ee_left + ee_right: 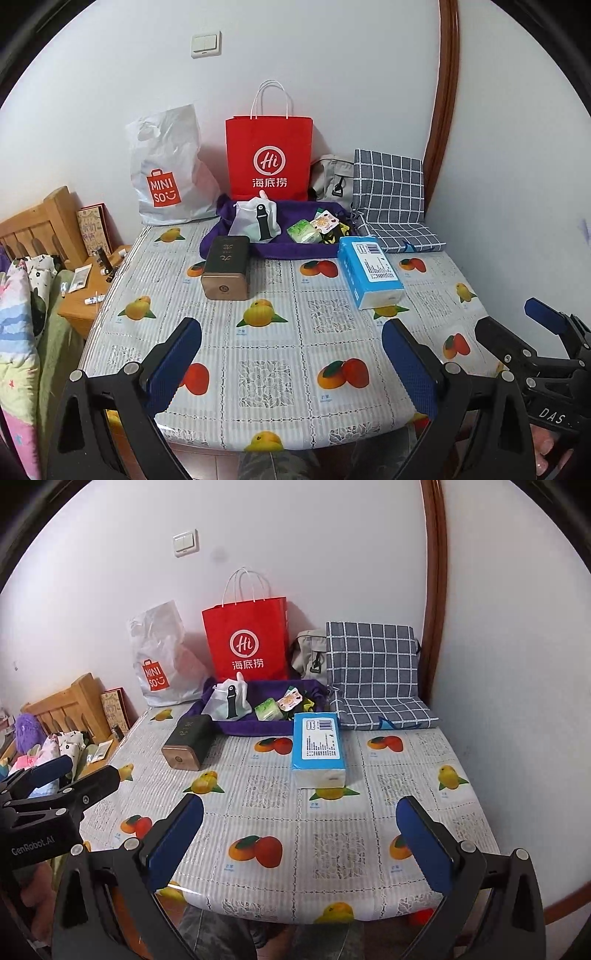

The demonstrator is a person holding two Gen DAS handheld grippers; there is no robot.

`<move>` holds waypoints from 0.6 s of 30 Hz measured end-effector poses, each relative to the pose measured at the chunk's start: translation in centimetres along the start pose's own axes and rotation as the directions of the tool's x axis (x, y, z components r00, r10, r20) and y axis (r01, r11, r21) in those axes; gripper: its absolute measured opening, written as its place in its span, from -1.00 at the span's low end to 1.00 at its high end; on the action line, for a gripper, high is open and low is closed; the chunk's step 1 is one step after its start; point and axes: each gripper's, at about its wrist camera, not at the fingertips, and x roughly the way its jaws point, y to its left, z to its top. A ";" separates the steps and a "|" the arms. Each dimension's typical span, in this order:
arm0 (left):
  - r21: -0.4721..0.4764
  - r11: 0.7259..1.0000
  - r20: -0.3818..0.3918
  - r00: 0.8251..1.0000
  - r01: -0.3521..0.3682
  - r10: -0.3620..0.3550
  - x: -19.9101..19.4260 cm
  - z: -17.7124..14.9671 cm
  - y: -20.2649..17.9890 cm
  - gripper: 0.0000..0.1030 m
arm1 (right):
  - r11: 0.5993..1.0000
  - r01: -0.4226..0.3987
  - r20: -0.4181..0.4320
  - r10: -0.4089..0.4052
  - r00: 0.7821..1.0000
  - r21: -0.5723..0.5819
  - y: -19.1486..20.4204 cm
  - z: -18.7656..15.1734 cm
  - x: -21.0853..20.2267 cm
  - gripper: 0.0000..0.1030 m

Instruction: Organize soft objects

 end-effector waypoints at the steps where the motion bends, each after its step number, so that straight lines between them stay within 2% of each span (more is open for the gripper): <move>1: -0.001 1.000 0.001 1.000 0.001 -0.001 0.0 0.0 0.0 0.92 | 1.000 0.001 0.001 -0.001 1.000 0.002 0.0 0.0 0.0 0.99; 18: 0.006 1.000 0.001 1.000 0.009 -0.009 -0.2 -0.1 0.0 0.92 | 1.000 0.000 0.007 0.000 1.000 0.004 -0.1 -0.2 -0.3 0.99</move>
